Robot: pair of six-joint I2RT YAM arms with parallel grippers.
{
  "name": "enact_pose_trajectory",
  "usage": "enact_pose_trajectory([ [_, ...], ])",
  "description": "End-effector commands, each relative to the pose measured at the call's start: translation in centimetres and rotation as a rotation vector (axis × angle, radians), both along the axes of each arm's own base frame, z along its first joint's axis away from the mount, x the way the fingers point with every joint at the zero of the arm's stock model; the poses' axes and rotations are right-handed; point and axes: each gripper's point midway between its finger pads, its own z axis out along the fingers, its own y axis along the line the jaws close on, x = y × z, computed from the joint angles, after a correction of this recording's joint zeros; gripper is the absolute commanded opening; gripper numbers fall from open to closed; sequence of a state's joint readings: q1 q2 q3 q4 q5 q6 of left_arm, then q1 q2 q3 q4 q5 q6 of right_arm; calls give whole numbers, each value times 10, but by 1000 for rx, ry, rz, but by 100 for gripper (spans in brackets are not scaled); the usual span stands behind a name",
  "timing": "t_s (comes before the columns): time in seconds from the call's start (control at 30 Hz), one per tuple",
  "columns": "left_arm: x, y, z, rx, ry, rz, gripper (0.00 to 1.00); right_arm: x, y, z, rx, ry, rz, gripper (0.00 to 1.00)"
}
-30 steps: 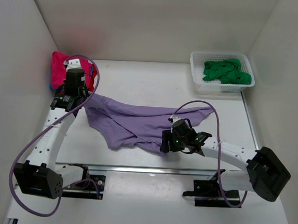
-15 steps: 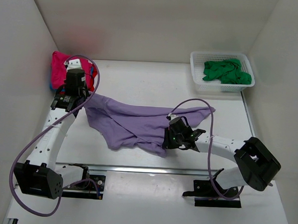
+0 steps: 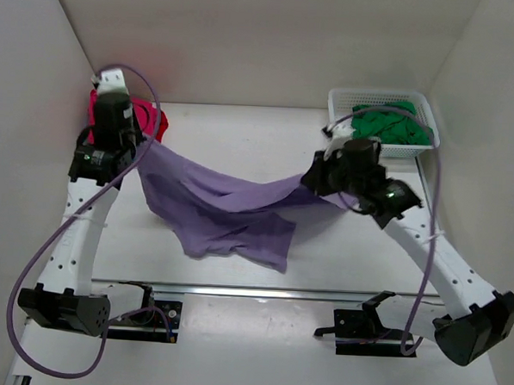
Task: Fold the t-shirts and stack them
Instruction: Flatten out the tshirt
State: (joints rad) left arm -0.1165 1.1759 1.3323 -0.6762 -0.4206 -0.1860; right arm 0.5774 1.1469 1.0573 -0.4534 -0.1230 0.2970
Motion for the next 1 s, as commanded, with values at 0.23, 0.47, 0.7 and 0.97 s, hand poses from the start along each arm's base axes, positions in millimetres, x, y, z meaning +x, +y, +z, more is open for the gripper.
enact_pose_trajectory([
  [0.23,-77,11,255,2,-584,28,0,-3,-95,215,-23,-422,-97,0],
  [0.47,-145,15,308,-47,-776,27,0,-26,-130,278,0,-593,-159,0],
  [0.7,-190,27,334,-126,-889,8,0,-59,-125,328,69,-714,-131,1],
  [0.97,-134,-16,299,-107,-715,-102,0,-10,-110,283,100,-542,-66,0],
])
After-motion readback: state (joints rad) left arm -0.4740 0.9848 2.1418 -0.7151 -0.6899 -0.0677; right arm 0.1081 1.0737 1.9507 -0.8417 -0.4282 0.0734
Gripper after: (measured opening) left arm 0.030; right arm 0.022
